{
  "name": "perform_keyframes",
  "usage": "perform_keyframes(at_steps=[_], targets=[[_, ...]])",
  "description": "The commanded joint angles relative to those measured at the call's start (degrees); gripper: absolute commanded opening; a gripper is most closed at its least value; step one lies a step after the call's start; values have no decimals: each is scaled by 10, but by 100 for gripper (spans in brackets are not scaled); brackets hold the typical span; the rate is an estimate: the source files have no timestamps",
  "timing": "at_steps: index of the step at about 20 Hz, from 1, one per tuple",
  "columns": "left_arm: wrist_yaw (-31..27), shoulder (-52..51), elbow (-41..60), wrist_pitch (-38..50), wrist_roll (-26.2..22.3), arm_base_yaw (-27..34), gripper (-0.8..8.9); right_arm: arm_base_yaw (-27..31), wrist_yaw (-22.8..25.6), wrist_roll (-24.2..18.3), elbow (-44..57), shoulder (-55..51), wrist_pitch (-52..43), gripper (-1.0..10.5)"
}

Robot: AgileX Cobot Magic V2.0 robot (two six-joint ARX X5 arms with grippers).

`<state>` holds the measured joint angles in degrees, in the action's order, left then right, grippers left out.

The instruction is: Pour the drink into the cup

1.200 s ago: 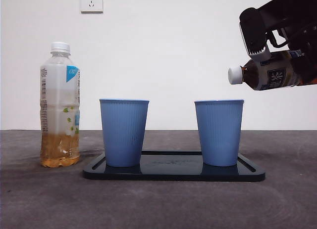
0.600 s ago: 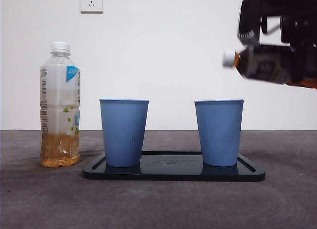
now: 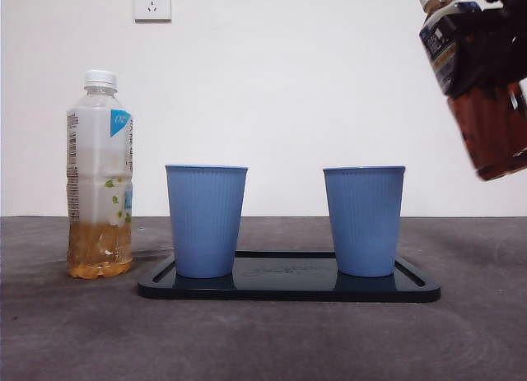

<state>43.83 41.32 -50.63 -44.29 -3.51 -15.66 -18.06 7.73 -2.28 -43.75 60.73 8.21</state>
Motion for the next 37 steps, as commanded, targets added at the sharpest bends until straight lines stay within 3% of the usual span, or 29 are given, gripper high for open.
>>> perform_keyframes(at_steps=[1, 8, 12, 19, 28, 37], targets=[[-19, 3, -14, 6, -2, -2, 439, 7, -13, 43, 21, -1, -103, 154], [-69, 3, -14, 6, 16, -2, 442, 47, -64, 79, 134, 40, -323, 154], [-83, 3, -14, 6, 21, -2, 442, 66, -97, 81, 138, 112, -395, 154], [-83, 3, -14, 6, 27, -2, 442, 69, -108, 83, 138, 221, -491, 166], [-85, 3, -14, 6, 27, -2, 442, 69, -107, 81, 138, 231, -476, 287], [-104, 3, -14, 6, 27, -2, 442, 69, -108, 83, 138, 225, -394, 395]])
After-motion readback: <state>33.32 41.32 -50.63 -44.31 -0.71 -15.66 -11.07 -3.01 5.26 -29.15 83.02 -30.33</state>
